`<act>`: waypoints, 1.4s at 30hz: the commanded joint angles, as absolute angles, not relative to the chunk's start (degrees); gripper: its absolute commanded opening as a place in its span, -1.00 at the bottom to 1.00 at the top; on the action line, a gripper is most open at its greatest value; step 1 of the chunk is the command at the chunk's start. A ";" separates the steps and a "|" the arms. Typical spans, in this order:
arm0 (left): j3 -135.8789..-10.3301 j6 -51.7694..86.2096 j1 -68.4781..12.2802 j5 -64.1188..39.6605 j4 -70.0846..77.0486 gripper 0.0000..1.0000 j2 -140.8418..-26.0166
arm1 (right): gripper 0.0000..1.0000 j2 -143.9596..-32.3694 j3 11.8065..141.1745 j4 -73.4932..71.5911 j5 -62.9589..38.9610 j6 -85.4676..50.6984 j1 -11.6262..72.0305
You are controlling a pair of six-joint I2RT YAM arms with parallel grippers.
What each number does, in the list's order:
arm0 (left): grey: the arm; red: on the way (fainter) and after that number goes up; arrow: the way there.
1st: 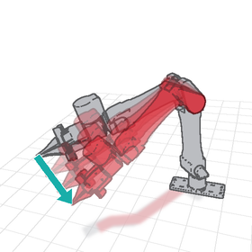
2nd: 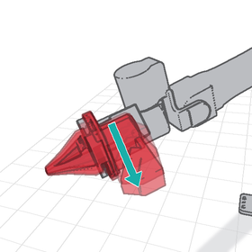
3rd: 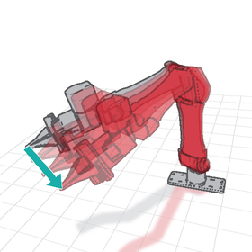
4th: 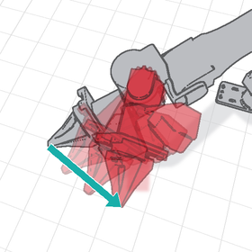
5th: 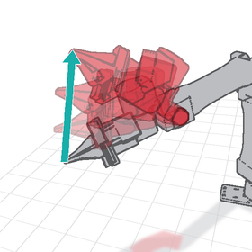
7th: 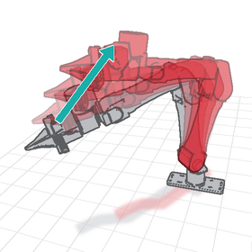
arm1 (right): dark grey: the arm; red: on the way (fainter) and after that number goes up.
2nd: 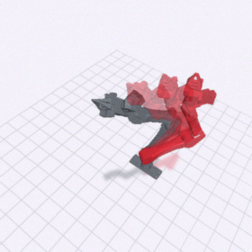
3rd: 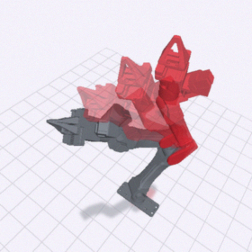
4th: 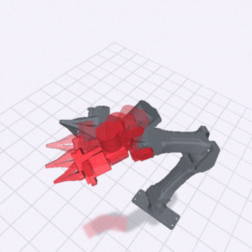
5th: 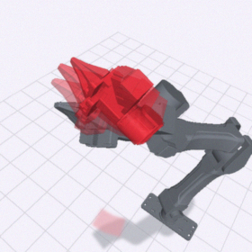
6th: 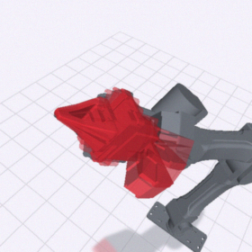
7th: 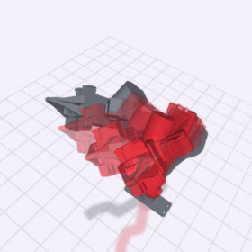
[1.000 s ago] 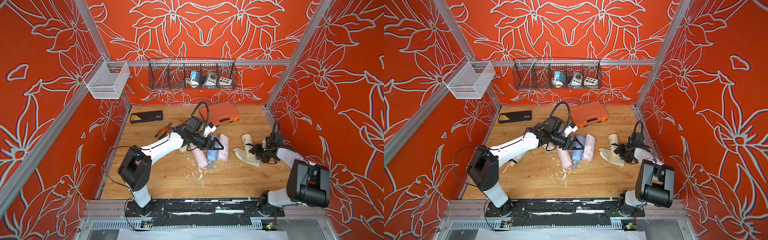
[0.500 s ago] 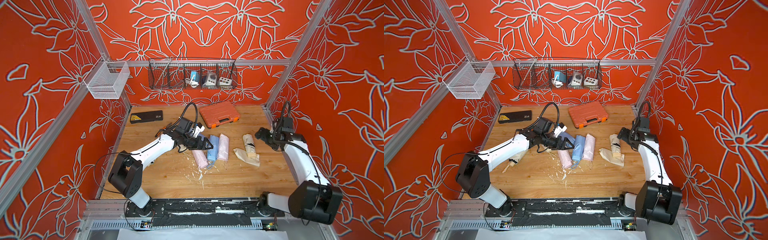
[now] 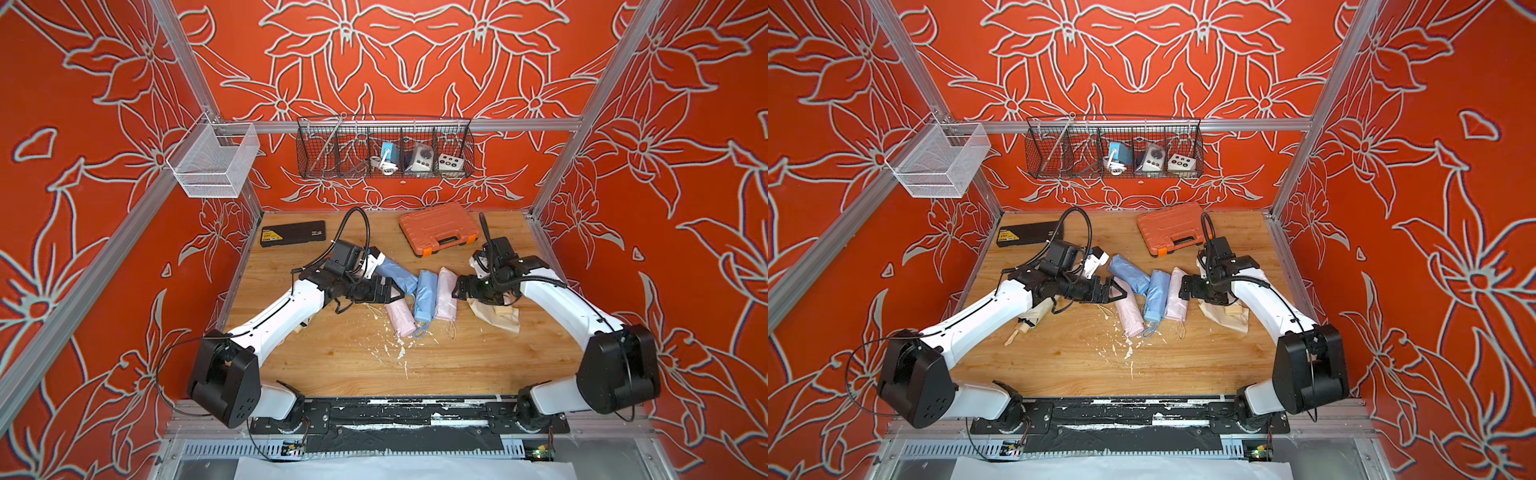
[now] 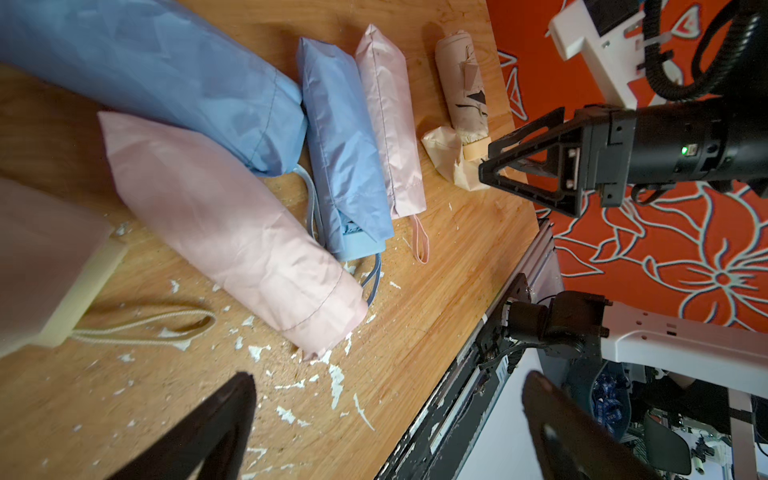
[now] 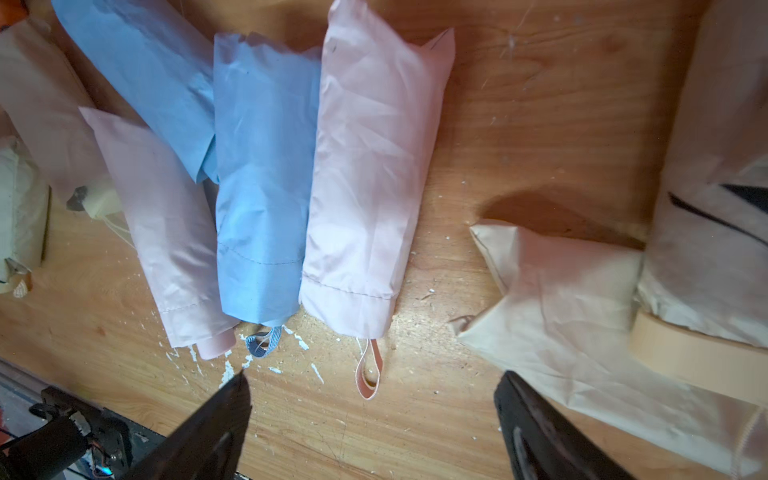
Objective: Take umbrellas out of sleeves
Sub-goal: Place the umbrella in the umbrella sleeve, then pick up the umbrella from the center of the board.
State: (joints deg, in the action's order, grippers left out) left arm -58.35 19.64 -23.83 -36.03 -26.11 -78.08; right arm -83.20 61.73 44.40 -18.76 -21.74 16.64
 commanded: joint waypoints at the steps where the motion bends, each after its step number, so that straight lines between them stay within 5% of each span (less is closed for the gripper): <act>1: -55.82 18.20 -22.82 -36.36 -27.18 0.97 -74.87 | 0.95 -86.36 61.93 43.95 -17.28 -21.57 17.89; 30: -49.56 16.82 -20.30 -36.91 -29.87 0.97 -69.25 | 0.94 -108.76 75.64 44.28 -6.46 -23.38 24.17; 42: -49.57 15.22 -20.08 -37.40 -29.83 0.97 -70.84 | 0.80 -109.66 76.31 47.99 -0.31 -22.94 24.68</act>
State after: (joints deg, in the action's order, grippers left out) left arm -48.95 17.06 -20.58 -36.32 -28.77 -70.26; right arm -109.51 75.48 46.00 -2.55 -22.85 24.43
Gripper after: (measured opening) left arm 0.984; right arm 0.903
